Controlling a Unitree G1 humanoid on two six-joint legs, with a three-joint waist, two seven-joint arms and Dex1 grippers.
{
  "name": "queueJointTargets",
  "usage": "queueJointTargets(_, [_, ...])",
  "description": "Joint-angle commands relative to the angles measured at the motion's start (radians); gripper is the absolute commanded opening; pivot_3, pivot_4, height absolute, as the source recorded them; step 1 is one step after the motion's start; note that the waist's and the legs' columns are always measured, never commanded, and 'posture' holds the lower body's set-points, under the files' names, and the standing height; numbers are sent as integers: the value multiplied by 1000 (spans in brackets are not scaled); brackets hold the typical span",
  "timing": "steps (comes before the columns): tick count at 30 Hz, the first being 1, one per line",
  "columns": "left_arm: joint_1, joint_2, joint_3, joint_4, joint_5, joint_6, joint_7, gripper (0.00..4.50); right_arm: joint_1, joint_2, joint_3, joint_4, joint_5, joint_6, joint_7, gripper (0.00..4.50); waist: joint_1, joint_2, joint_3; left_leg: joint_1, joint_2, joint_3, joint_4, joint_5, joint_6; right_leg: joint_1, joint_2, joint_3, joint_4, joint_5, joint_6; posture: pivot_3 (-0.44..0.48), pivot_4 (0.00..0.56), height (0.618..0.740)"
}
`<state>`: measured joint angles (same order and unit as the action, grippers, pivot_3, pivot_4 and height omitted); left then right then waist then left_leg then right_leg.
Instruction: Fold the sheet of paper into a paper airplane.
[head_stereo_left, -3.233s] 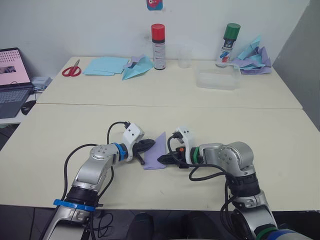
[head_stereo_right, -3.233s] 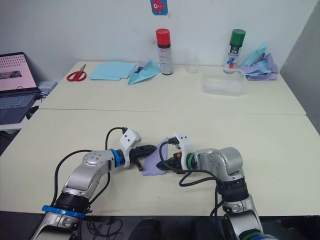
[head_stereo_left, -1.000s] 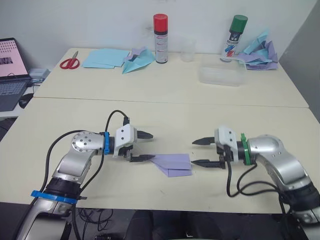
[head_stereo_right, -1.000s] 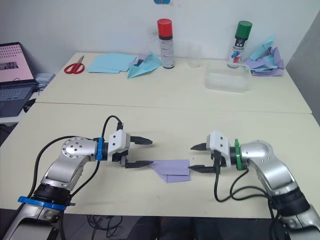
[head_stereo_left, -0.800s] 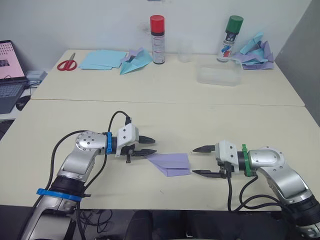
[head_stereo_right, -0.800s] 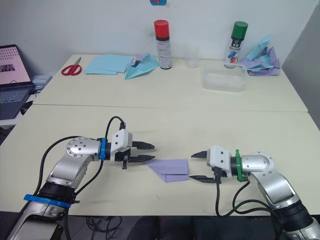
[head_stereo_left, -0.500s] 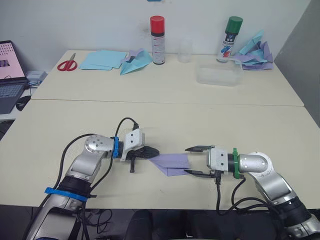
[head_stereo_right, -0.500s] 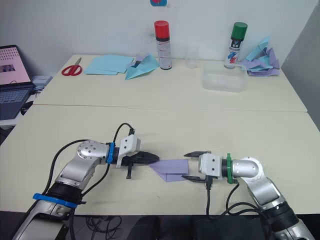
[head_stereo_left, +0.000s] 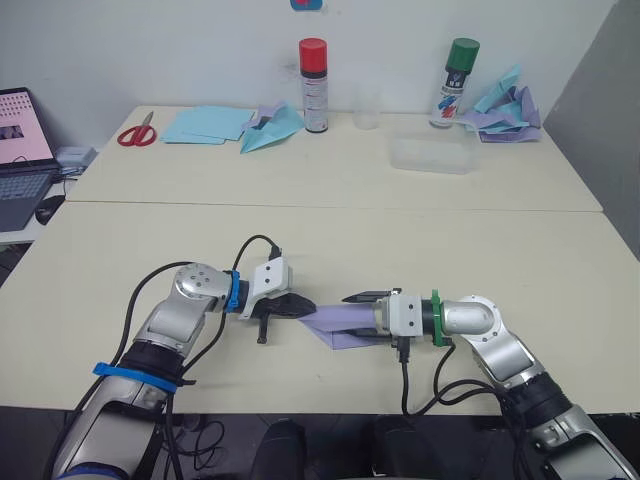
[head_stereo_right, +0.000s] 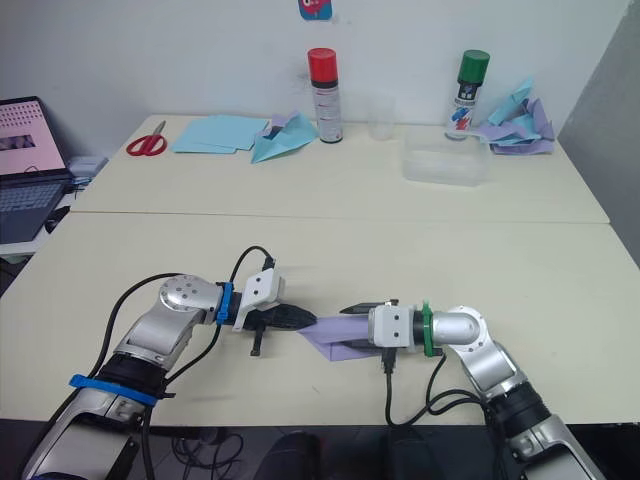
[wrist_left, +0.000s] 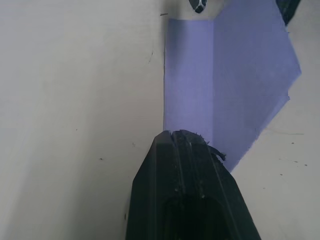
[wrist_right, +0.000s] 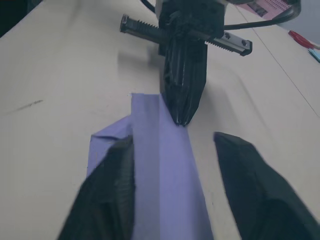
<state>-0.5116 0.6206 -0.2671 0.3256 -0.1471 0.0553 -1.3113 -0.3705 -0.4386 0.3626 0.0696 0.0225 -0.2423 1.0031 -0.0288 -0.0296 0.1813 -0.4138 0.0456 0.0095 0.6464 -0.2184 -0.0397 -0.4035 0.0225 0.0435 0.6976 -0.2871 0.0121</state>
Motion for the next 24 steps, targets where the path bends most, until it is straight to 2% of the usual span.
queueJointTargets(1, [9, 0, -28, 44, 49, 5, 3, 0, -14, 19, -33, -24, 65, 79, 0, 1050, 0, 0, -1, 0, 0, 0, 0, 0, 0, 0, 0, 0, 0, 0, 0, 0, 150, 740])
queueJointTargets(3, [8, -1, -29, 47, 49, 4, 4, 0, -11, 30, -45, -38, 96, 152, -7, 276, 0, 0, -1, 0, 0, 0, 0, 0, 0, 0, 0, 0, 0, 0, 0, 0, 150, 740])
queueJointTargets(4, [7, -1, -29, 49, 49, 3, 3, 0, -11, 31, -48, -43, 106, 186, -7, 42, 0, 0, -1, 0, 0, 0, 0, 0, 0, 0, 0, 0, 0, 0, 0, 0, 150, 740])
queueJointTargets(10, [7, 1, -30, 57, 57, 0, 6, 0, -15, 25, -38, -36, 64, 311, -44, 42, 0, 0, -3, 0, 0, 0, 0, 0, 0, 0, 0, 0, 0, 0, 0, 0, 150, 740])
queueJointTargets(18, [-2, 21, -9, 57, 53, 11, 26, 0, -41, 33, -1, 24, -40, 295, -110, 42, 0, 0, -4, 0, 0, 0, 0, 0, 0, 0, 0, 0, 0, 0, 0, 0, 150, 740])
queueJointTargets(24, [-46, 31, 81, -26, -32, 148, 66, 0, -54, 39, 26, 65, -74, 266, -108, 42, -1, 0, -4, 0, 0, 0, 0, 0, 0, -1, 1, 0, 0, 0, 0, 0, 150, 740])
